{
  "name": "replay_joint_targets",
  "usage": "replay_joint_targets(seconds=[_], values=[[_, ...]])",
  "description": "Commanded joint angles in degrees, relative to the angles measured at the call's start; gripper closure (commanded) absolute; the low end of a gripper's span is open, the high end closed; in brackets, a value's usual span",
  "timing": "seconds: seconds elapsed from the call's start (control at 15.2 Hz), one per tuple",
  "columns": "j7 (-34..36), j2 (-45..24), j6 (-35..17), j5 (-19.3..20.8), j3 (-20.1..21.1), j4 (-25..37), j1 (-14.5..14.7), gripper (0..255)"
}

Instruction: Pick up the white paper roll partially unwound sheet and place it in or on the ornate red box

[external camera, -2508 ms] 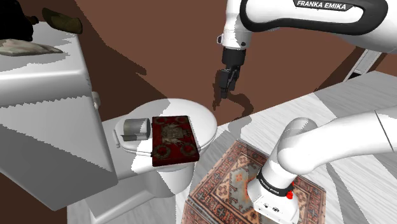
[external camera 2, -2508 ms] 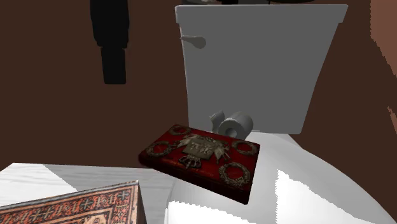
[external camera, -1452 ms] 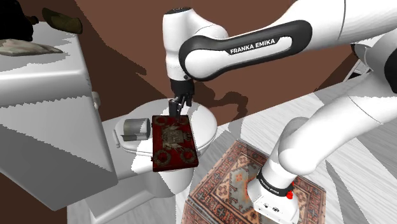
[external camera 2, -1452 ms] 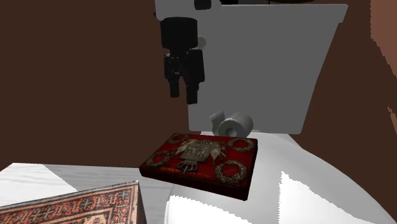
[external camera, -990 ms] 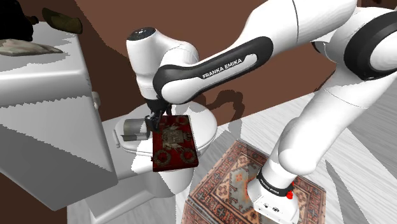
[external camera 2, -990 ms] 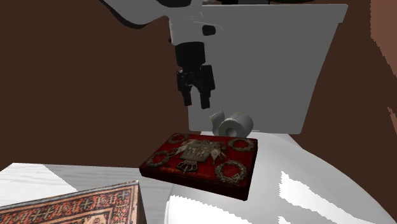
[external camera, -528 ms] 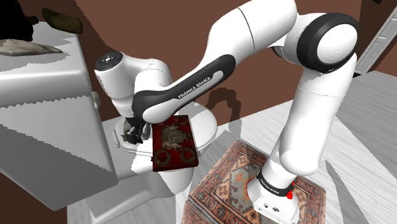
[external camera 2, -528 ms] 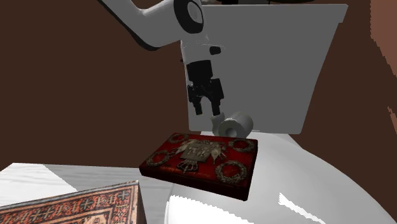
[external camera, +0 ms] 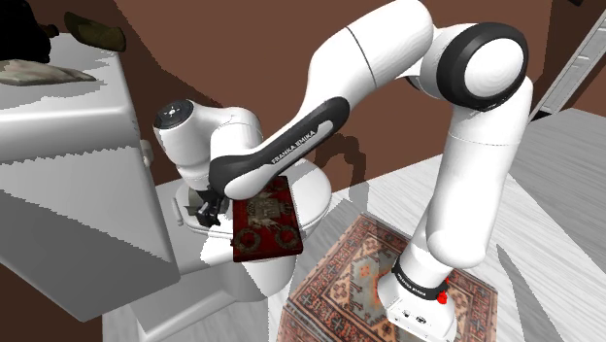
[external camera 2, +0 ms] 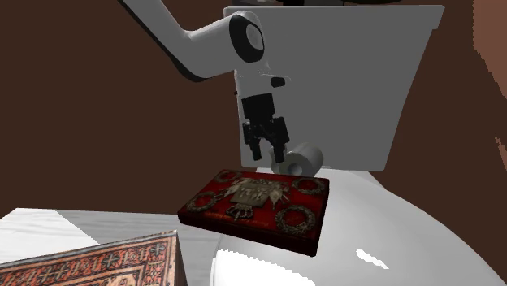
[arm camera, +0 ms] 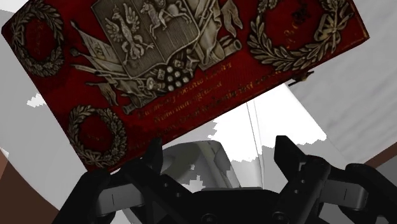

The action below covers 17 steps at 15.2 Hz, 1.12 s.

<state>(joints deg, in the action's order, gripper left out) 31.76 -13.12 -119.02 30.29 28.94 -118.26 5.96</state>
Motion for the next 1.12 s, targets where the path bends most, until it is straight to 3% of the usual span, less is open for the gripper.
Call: replay_joint_targets(seconds=[0.0,0.33,0.4,1.06], values=[[0.2,-0.3,-0.3,0.2,-0.1,-0.1,0.0,0],[0.2,-0.3,-0.3,0.2,-0.1,-0.1,0.0,0],[0.2,-0.3,-0.3,0.2,-0.1,-0.1,0.0,255],[-0.3,0.2,0.2,-0.2,0.0,0.1,-0.1,255]])
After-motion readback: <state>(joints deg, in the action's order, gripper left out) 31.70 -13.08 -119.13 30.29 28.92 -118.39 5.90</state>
